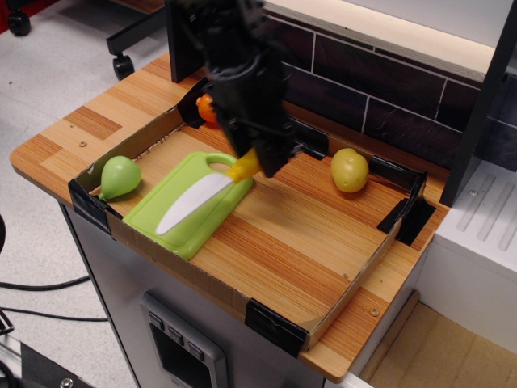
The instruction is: Put knife on cutting board
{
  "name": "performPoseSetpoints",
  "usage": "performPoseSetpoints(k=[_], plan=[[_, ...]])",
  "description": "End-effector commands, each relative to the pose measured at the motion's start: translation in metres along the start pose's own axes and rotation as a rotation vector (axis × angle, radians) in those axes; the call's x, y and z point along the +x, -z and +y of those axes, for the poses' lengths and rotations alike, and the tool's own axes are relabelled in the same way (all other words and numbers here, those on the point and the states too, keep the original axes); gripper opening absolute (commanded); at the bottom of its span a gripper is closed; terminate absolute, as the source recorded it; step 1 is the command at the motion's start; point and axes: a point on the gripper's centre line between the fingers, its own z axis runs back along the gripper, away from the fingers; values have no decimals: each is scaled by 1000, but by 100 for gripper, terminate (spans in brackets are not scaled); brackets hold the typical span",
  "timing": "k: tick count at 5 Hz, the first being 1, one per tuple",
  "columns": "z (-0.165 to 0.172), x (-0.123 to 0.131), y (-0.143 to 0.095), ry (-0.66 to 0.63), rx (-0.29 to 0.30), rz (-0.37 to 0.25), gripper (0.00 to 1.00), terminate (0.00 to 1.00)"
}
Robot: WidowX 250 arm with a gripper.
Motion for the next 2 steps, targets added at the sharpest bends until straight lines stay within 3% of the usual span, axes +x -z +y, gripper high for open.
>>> performPoseSetpoints(k=[1, 2], plan=[[27, 1, -3, -66, 41, -31, 0, 0], [27, 1, -3, -72, 48, -32, 0, 0]])
